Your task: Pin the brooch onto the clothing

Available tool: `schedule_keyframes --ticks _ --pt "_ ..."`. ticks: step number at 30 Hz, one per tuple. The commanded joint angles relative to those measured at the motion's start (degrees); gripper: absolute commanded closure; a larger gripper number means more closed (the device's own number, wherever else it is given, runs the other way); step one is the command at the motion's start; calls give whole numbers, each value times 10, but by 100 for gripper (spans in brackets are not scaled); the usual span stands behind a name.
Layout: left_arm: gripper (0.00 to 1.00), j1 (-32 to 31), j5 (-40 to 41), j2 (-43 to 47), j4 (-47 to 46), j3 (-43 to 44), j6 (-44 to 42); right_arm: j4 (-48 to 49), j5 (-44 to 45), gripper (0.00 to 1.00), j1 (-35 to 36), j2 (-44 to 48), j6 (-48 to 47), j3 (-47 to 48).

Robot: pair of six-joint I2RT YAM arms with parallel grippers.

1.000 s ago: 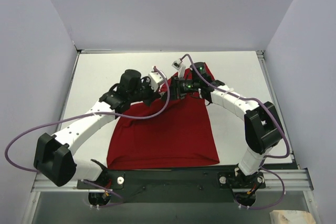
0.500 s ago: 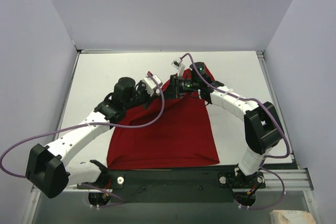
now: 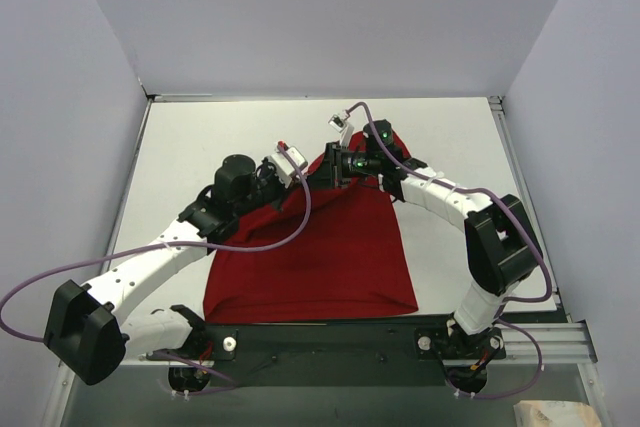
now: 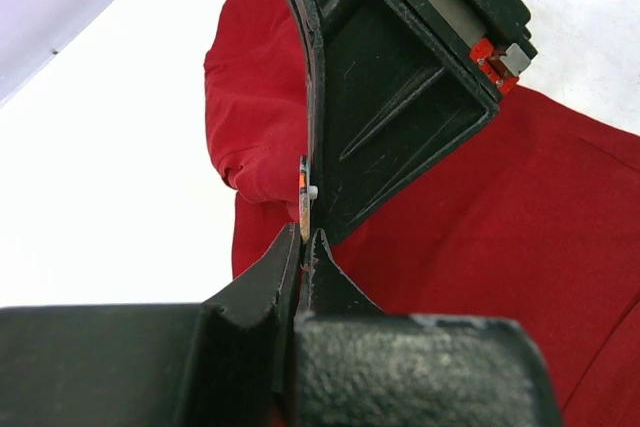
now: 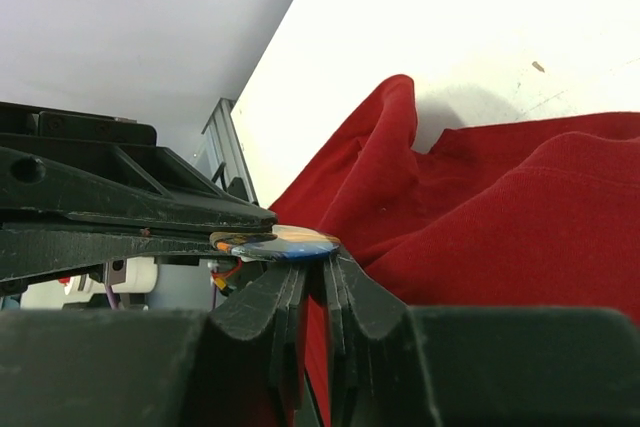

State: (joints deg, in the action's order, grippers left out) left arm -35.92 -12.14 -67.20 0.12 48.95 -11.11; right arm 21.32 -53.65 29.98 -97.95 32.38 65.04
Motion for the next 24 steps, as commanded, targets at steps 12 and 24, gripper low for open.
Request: schedule_keyframes --ticks 12,24 --pt "100 10 -53 15 -29 30 57 115 21 89 -28 65 -62 -52" --pt "100 48 -75 -2 -32 38 86 154 7 22 -28 140 -103 -104"
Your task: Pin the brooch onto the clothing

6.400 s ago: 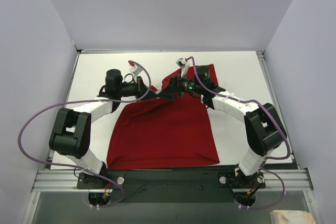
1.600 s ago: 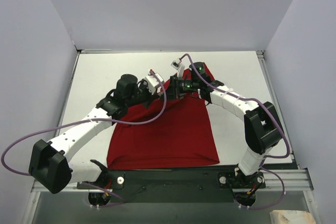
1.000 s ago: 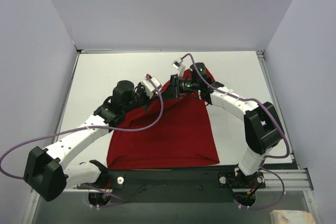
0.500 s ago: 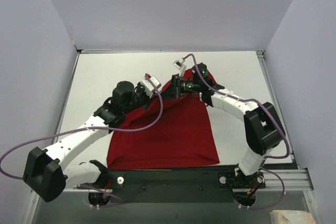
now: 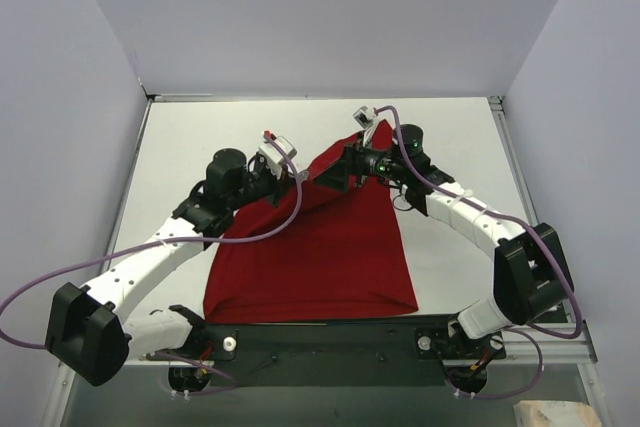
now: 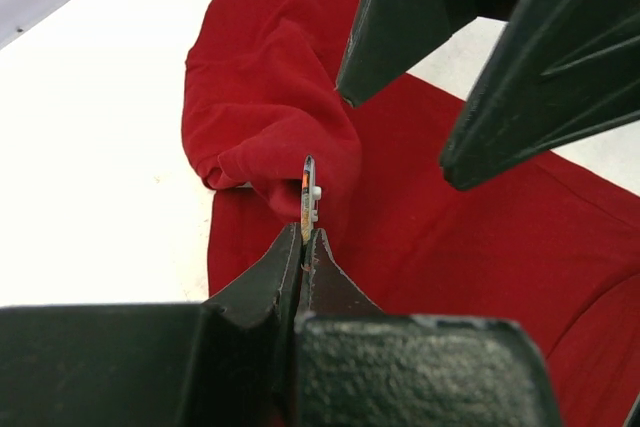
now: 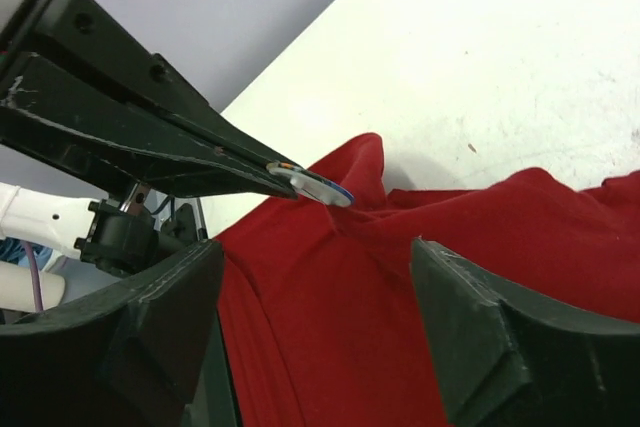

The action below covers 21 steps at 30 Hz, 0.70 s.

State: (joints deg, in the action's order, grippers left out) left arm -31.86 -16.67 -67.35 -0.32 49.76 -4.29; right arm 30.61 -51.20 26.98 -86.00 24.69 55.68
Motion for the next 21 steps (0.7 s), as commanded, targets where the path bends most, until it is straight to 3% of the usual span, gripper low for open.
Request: schedule_keyframes --ticks 1,6,9,13,17,20,21 --pt "100 9 -36 0 -31 29 20 70 -21 21 3 19 -27 -14" --pt "100 21 -75 1 -39 31 30 129 -48 15 4 6 -12 -28" --pt "100 27 -102 3 -46 30 36 183 -72 0 5 -14 26 -22" --pt "100 35 -129 2 -51 30 40 252 -87 1 6 -38 71 -22" --pt "100 40 -142 3 -53 30 58 245 -91 8 9 -43 74 -11" --pt "100 44 -146 2 -56 30 63 238 -99 20 11 -48 79 -6" --pt "100 44 -148 1 -57 30 65 238 -101 29 11 -50 81 -5"
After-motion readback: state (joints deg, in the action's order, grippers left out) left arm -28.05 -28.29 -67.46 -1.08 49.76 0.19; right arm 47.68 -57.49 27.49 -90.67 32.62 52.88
